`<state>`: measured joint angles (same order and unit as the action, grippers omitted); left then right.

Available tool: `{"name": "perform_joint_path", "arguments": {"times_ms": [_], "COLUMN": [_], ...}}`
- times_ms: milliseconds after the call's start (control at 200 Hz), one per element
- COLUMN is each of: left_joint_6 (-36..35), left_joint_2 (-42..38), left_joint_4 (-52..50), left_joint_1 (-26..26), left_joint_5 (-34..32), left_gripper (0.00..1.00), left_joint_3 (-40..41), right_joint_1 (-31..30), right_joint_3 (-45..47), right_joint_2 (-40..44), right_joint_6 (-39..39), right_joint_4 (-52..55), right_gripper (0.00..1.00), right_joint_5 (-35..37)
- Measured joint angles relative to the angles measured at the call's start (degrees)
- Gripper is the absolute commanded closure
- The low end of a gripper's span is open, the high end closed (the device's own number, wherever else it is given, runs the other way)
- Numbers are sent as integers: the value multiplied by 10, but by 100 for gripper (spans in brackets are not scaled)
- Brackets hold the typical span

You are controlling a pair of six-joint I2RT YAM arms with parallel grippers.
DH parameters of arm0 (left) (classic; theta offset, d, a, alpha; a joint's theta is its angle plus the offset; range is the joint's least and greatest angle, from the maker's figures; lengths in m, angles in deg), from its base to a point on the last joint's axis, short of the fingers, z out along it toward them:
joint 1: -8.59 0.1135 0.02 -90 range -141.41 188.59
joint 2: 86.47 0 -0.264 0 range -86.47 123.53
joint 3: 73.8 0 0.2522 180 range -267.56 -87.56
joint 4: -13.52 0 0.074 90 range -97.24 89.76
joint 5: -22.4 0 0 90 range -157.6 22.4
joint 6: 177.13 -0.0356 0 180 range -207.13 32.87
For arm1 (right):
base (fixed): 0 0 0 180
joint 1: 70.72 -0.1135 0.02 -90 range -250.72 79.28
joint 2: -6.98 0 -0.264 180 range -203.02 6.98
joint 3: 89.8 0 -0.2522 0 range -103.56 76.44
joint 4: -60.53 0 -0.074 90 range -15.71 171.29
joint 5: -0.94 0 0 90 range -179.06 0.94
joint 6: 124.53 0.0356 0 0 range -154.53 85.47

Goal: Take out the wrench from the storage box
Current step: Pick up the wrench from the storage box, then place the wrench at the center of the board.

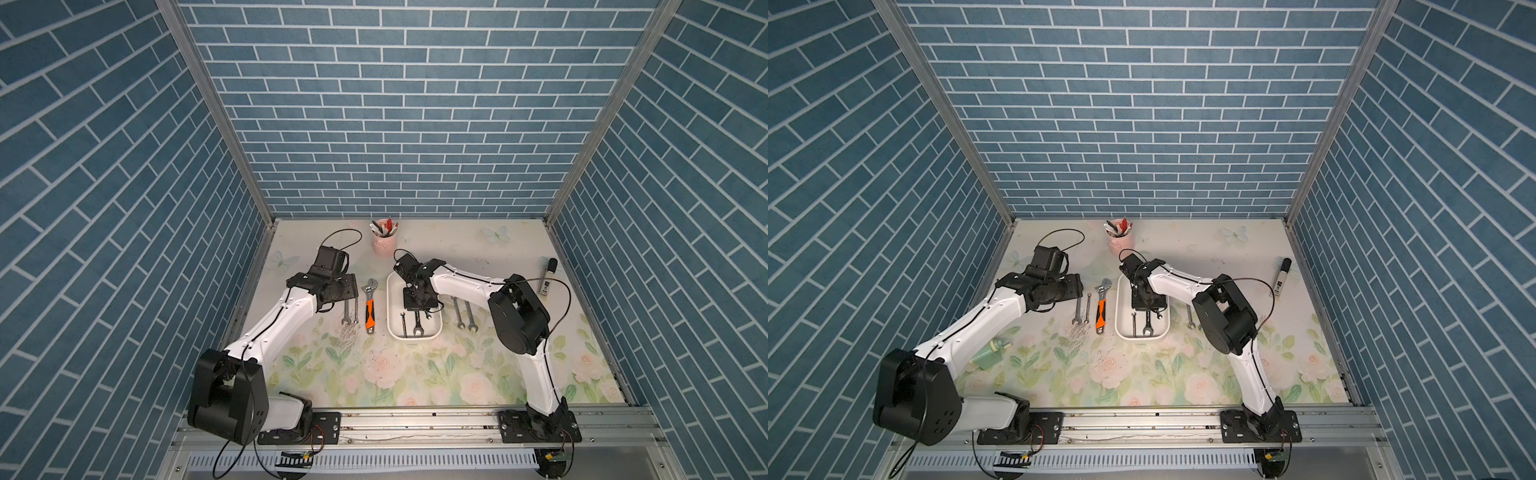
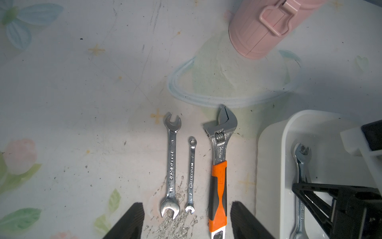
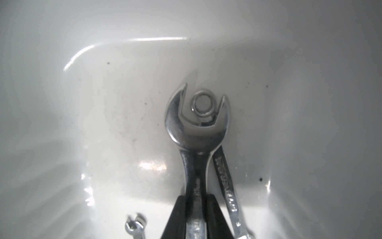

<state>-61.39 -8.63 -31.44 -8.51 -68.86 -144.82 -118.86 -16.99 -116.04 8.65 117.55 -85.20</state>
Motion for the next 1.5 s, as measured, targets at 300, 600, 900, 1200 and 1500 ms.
{"name": "perform_joint_path", "arguments": {"times_ms": [300, 600, 900, 1200, 1500], "left_joint_6": [0, 0, 0, 4, 13], "left_joint_2": [0, 0, 0, 0, 0], "left_joint_4": [-3, -9, -15, -24, -42], "left_joint_1": [0, 0, 0, 0, -1], "left_joint_5": [-11, -17, -21, -20, -28], "left_gripper": [28, 28, 29, 29, 30], "left_joint_3": [0, 0, 0, -7, -7], "right_joint_1": [3, 15, 50, 93, 124], "right_joint_3": [-27, -30, -35, 58, 169], "right_joint_2": [8, 82, 167, 208, 213], "right_joint_6": [-13, -26, -43, -69, -92], "right_joint_4": [36, 78, 117, 108, 39], "right_gripper": [89, 90, 89, 90, 90], "right_joint_5": [8, 14, 33, 38, 12]}}
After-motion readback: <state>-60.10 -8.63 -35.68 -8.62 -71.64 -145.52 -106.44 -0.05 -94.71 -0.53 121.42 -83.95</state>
